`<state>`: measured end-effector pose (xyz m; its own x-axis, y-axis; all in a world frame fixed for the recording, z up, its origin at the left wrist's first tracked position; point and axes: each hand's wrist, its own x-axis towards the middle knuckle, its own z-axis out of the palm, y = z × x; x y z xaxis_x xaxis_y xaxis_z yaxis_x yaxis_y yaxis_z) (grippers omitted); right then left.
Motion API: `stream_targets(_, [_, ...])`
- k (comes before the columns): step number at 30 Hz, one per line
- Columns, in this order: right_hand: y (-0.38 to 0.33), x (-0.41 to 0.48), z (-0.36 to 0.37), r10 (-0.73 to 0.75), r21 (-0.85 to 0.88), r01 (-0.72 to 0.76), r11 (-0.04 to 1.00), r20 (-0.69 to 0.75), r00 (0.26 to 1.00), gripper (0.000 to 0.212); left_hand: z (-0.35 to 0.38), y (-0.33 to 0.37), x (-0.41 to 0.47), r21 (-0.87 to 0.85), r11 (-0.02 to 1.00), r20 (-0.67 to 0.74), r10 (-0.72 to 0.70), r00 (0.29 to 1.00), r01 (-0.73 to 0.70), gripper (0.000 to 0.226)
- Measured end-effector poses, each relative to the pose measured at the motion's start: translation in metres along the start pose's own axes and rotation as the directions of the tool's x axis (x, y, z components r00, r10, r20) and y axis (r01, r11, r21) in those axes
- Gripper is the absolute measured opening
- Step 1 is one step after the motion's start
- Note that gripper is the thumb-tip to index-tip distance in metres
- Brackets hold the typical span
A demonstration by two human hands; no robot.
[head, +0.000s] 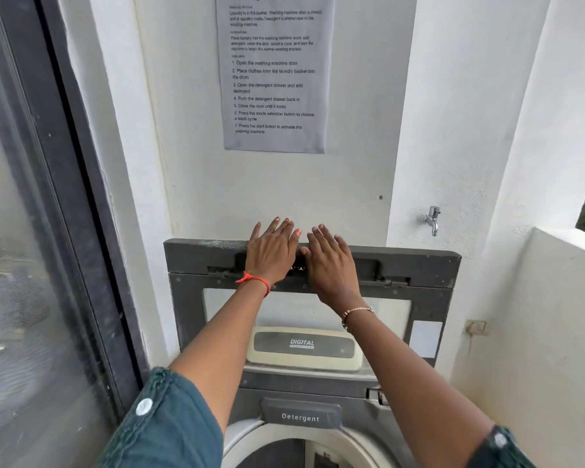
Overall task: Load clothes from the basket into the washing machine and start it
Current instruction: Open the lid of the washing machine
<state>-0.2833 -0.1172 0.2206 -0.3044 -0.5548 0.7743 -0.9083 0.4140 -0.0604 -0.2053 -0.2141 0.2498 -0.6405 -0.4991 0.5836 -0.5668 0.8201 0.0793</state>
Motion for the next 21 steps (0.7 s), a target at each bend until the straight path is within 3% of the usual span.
stream_targets(5, [0.007, 0.013, 0.011, 0.000, 0.048, -0.002, 0.999, 0.044, 0.999, 0.050, 0.010, -0.005, 0.016, -0.032, 0.999, 0.045, 0.027, 0.999, -0.025, 0.049])
stream_targets(17, [0.013, 0.018, 0.024, -0.024, 0.036, 0.024, 0.999, -0.005, 1.000, 0.048, 0.024, -0.007, 0.027, -0.019, 0.999, -0.010, 0.036, 0.999, -0.036, 0.048])
stream_targets(21, [0.014, 0.017, 0.023, -0.042, 0.040, 0.040, 0.998, 0.041, 0.998, 0.056, 0.024, -0.007, 0.026, -0.022, 0.999, -0.027, 0.041, 0.999, -0.042, 0.050])
